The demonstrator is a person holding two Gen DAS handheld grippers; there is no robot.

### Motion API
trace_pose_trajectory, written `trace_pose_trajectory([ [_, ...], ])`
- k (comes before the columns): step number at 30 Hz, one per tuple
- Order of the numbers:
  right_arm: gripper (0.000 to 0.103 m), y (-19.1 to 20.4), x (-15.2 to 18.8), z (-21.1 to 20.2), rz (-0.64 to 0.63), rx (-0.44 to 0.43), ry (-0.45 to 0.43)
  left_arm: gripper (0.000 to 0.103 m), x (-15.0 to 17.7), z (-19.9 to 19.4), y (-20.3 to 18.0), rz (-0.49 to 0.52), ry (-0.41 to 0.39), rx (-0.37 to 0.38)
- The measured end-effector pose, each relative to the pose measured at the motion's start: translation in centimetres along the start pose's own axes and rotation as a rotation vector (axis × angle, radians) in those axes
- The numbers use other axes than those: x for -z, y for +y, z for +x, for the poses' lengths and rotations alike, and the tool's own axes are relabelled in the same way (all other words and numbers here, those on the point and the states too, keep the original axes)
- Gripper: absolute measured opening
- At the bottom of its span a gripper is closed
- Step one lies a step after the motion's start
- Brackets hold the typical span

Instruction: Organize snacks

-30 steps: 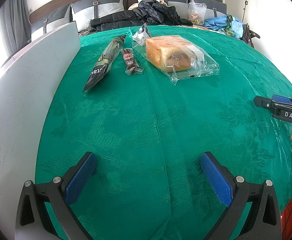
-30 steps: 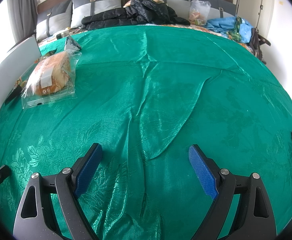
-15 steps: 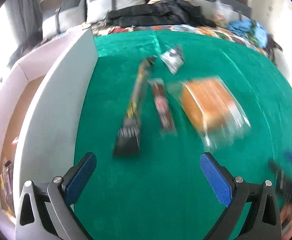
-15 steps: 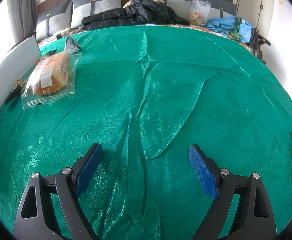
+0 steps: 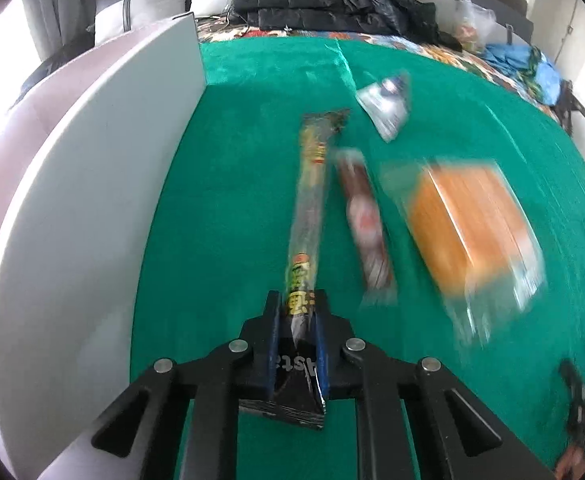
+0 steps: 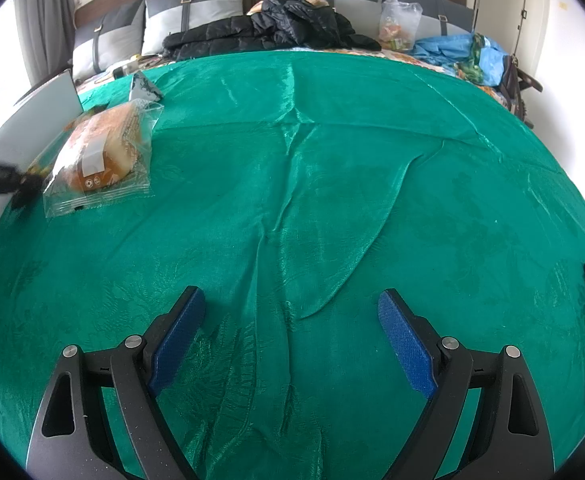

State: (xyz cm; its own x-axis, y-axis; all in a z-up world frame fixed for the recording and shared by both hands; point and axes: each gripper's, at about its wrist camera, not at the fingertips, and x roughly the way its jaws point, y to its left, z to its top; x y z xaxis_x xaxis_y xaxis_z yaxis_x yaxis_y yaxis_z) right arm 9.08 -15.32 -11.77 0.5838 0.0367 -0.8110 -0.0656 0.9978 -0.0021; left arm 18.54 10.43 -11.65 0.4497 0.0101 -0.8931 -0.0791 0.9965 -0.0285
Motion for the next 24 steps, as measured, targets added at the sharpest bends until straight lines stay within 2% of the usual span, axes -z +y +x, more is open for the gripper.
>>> trace_pose_trajectory([
  [3, 0.09, 0.0, 0.0, 0.0, 0.0, 0.0, 0.0, 0.016, 5.5, -2.8, 0.3, -0.046, 0.045, 0.045],
  [5, 0.09, 0.0, 0.0, 0.0, -0.001, 0.001, 0.0, 0.02, 8.9, -4.6, 0.1, -0.035, 0.062, 0.064],
  [6, 0.09, 0.0, 0.0, 0.0, -0.001, 0.001, 0.0, 0.037, 10.2, -5.2, 0.1, -0.034, 0.062, 0.076],
  [7, 0.09, 0.0, 0.0, 0.0, -0.001, 0.001, 0.0, 0.072, 10.9, -5.6, 0.2, -0.038, 0.062, 0.087],
  [8, 0.09, 0.0, 0.0, 0.0, -0.001, 0.001, 0.0, 0.089, 11.1, -5.8, 0.3, -0.043, 0.051, 0.092],
  [9, 0.09, 0.0, 0.0, 0.0, -0.001, 0.001, 0.0, 0.101, 11.0, -5.9, 0.4, -0.044, 0.024, 0.091],
  [11, 0.09, 0.0, 0.0, 0.0, 0.0, 0.001, 0.0, 0.101, 10.1, -5.7, 0.5, -0.033, -0.024, 0.071],
  [15, 0.09, 0.0, 0.0, 0.0, 0.001, 0.002, -0.002, 0.102, 8.1, -2.2, 0.7, -0.032, 0.027, 0.074],
  [17, 0.09, -0.1, 0.0, -0.1, 0.0, 0.005, -0.001, 0.102, 7.8, -1.9, 0.3, 0.004, -0.006, 0.028],
  [19, 0.09, -0.1, 0.0, -0.1, 0.0, 0.005, -0.001, 0.103, 7.7, -1.8, -0.2, 0.03, -0.021, -0.01],
  [24, 0.09, -0.1, 0.0, -0.1, 0.0, 0.006, -0.001, 0.103, 8.6, -2.3, -0.1, 0.032, -0.084, -0.01],
])
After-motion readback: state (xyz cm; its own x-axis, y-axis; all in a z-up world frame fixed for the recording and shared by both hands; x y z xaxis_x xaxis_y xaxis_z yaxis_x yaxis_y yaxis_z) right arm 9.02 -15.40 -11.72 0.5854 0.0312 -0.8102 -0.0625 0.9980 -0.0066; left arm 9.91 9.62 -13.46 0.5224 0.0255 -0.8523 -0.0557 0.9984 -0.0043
